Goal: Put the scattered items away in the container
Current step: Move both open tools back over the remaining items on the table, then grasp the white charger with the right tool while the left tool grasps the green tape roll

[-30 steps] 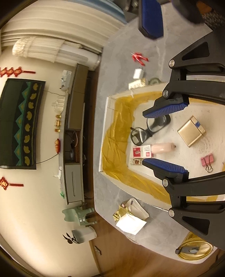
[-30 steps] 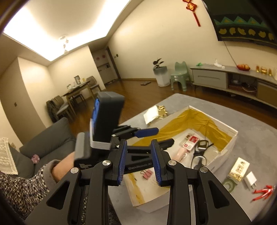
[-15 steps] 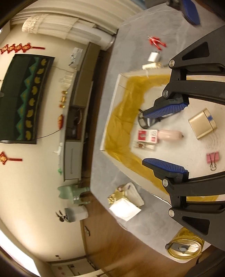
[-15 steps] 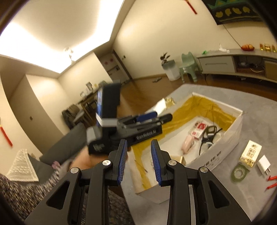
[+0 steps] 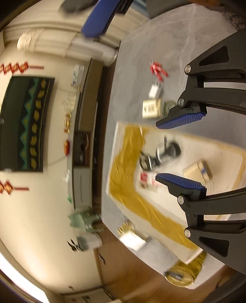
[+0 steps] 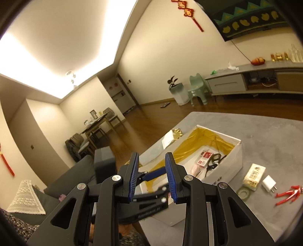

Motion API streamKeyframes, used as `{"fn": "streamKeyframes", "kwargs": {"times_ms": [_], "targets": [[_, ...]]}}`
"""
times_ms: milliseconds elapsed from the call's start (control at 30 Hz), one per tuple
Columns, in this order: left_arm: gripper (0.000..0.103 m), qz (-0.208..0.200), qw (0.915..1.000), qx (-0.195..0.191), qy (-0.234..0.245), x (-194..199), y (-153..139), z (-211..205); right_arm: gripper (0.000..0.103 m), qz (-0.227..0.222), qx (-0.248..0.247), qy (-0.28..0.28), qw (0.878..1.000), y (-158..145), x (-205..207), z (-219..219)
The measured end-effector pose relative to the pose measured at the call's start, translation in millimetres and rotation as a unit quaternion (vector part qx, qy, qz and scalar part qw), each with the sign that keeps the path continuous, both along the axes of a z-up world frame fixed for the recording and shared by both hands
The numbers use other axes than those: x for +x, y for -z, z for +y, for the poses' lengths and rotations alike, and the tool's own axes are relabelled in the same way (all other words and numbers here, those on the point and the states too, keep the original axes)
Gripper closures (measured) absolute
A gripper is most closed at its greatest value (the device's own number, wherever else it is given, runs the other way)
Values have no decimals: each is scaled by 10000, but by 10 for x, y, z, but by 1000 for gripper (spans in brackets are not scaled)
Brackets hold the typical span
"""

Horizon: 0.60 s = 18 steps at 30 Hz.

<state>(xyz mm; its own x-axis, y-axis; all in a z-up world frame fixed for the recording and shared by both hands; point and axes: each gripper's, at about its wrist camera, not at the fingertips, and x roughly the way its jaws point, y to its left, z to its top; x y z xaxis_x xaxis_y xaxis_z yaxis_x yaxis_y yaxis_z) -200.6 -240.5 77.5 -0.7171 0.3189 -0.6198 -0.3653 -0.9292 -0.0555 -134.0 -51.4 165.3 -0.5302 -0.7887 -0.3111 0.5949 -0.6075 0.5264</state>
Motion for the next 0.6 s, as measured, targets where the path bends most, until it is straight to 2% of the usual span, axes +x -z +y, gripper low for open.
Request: {"fn": "streamKeyframes", "kwargs": {"times_ms": [133, 233, 400, 600], "targets": [[46, -134, 9986, 95, 503, 84, 96, 304, 71, -56, 48, 119, 9999, 4, -97, 165], [46, -252, 9959, 24, 870, 102, 234, 568, 71, -182, 108, 217, 9995, 84, -190, 249], [44, -447, 9928, -23, 1110, -32, 466, 829, 71, -352, 332, 389, 9981, 211, -309, 322], [43, -807, 9899, -9, 1169, -251, 783, 994, 71, -444, 749, 670, 9939, 390, -432, 437]]}}
